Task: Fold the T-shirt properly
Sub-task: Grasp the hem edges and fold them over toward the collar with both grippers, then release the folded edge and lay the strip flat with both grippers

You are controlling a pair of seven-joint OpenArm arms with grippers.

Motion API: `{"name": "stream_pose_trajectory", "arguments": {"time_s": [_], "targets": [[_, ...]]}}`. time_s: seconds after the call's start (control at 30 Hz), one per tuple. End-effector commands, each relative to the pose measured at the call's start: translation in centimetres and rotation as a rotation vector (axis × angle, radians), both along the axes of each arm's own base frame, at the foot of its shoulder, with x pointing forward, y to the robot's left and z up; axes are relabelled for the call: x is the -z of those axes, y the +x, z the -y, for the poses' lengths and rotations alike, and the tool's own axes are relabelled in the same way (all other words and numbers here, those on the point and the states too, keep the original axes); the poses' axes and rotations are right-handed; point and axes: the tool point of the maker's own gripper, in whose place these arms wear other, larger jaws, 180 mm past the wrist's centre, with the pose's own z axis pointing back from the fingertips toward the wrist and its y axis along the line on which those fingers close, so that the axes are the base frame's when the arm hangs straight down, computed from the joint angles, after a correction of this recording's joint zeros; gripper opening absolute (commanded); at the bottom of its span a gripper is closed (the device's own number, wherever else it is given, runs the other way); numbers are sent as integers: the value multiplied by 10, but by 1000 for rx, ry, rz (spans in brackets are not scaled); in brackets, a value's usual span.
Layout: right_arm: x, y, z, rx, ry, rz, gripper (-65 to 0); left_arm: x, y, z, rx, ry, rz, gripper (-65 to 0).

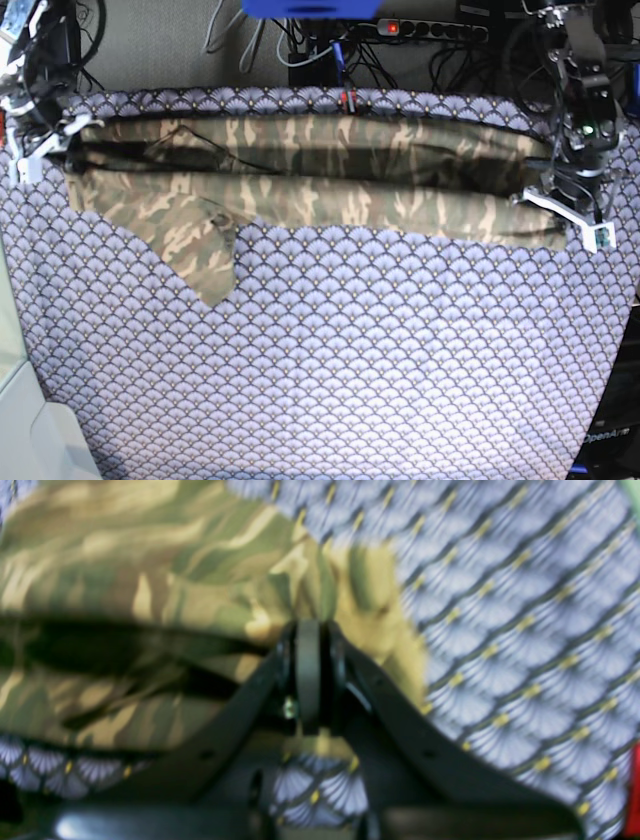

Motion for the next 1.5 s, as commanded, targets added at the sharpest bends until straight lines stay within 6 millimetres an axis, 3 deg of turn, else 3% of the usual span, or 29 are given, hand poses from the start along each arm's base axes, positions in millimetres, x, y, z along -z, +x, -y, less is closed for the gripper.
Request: {"name": "stream_pose_trajectory", "arguments": {"time_s": [0.0, 0.13, 0.4, 0.6, 0.9, 1.17, 1.47], "targets": [[-15, 7, 7, -1, -20, 50, -650, -12, 1, -11, -16, 32, 35, -641], [-10, -1, 6, -1, -18, 29, -650, -14, -7, -26, -49, 39, 36, -641], [-7, -6, 8, 8, -16, 16, -650, -5, -21, -24, 14, 46, -6, -641], [2, -16, 2, 10, 3, -10, -650, 10, -35, -18, 8, 27, -45, -641], [8, -24, -3, 17, 16, -27, -650, 42, -50, -26, -20, -4, -130, -641], [9, -28, 0, 20, 9, -39, -650, 44, -48, -26, -18, -7, -131, -641], [16, -33, 7, 29, 10, -63, -650, 67, -55, -42, -44, -18, -201, -640]]}}
